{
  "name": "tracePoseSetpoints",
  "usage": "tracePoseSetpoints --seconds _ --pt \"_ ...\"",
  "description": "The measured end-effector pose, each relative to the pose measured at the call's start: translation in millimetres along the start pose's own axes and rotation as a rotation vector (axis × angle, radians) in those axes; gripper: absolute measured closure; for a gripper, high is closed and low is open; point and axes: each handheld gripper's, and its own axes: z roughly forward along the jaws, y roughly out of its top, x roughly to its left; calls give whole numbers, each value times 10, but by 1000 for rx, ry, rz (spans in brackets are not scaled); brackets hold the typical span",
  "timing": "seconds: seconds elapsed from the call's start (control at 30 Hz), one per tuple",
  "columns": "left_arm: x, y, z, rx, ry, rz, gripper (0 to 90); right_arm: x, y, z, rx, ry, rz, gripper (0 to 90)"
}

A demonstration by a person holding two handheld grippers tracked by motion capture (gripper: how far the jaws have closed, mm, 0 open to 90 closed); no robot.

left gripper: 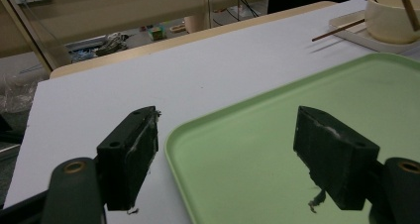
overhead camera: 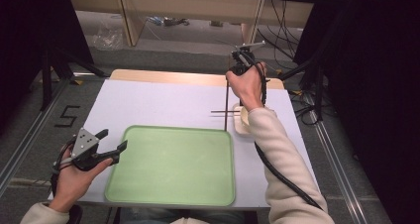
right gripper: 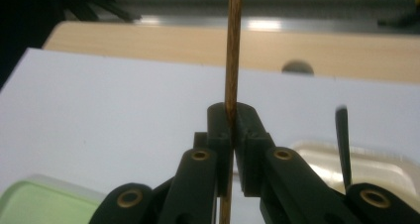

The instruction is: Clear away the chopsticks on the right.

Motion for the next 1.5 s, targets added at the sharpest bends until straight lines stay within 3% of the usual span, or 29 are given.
tracePoseSetpoints --seconds 0.13,0.17,0.2,0.27,0.4,0.43,0.5,0.67,0.73,0.8,0.9,0.97,1.07,1.17,1.2,1.47,1.5 --pt "-12 -4 1 3 -6 -15 250 -18 -61 45 128 -17 47 871" --pt "-7 -3 0 4 -5 -10 250 3 -70 42 170 -18 85 871" --pt "-9 -5 1 5 -4 -14 251 -1 -81 52 193 -20 82 872" --pt "-8 -4 1 5 -3 -13 251 19 -101 74 204 -19 110 871" --pt "-10 -5 4 7 -3 -13 250 23 -134 93 279 -25 92 872" --pt "-9 -6 6 7 -5 -14 251 59 -137 87 298 -24 129 872" --pt "-7 -6 5 8 -5 -15 250 85 -158 86 325 -33 134 872" --pt "-8 -7 7 8 -4 -14 250 98 -216 107 378 -30 141 871" --pt "-7 -7 7 9 -3 -13 251 114 -248 130 409 -27 166 872" --pt "-7 -7 7 10 -3 -12 251 96 -279 157 416 -31 139 872" --pt "-6 -8 8 11 -4 -13 251 103 -321 177 439 -35 166 872" --pt "-5 -9 9 12 -4 -14 251 80 -352 199 443 -38 147 872" --pt "-7 -9 10 11 -4 -15 251 88 -400 227 478 -44 184 872" --pt "-8 -8 10 12 -4 -15 251 46 -466 258 506 -43 135 871" --pt "-8 -9 11 12 -4 -15 251 74 -472 257 526 -50 178 872" --pt "-8 -10 11 13 -4 -15 251 31 -616 338 570 -40 154 872" --pt "-8 -10 11 12 -4 -15 251 55 -631 348 585 -55 194 872"
